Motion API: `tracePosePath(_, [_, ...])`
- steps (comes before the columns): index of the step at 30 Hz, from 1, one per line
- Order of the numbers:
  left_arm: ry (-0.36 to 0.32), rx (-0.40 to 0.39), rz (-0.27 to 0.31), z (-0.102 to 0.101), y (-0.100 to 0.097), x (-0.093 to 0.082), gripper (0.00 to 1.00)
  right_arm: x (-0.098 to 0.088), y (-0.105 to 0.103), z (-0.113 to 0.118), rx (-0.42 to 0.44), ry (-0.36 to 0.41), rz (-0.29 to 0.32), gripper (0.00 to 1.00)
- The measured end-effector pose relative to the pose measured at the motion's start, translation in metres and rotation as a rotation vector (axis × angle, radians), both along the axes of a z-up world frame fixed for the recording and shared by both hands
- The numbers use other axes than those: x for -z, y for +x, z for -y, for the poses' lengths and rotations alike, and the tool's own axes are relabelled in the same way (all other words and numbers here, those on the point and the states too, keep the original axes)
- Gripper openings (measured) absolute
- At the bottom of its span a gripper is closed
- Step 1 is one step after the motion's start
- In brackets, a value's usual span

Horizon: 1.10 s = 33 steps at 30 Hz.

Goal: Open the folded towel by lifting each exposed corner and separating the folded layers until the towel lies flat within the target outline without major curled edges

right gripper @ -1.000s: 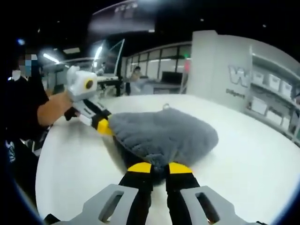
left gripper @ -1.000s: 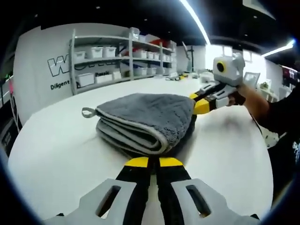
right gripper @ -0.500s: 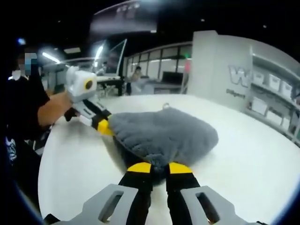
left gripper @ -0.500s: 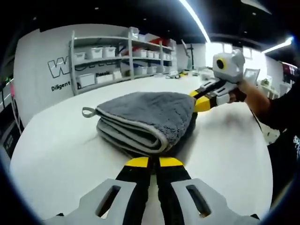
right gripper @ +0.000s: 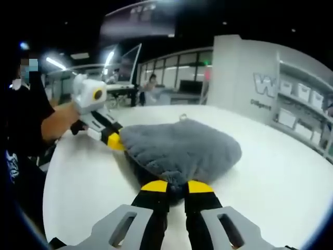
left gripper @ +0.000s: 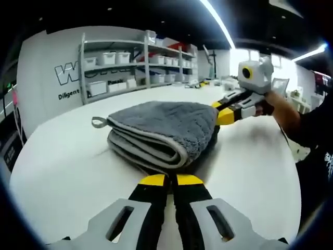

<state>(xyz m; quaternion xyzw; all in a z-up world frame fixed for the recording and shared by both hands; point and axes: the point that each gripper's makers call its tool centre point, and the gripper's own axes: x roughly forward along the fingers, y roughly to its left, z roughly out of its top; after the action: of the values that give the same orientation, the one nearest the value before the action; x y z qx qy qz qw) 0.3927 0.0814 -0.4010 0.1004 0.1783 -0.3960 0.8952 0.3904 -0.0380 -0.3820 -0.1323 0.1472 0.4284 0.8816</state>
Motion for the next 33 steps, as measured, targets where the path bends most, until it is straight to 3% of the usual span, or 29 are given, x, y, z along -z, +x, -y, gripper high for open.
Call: tracePosePath(33, [-0.022,-0.014,-0.003,-0.0012,-0.0054,0.0040,0.04,0.0033,-0.0023,0.0024,0.006,0.001,-0.003,0.06])
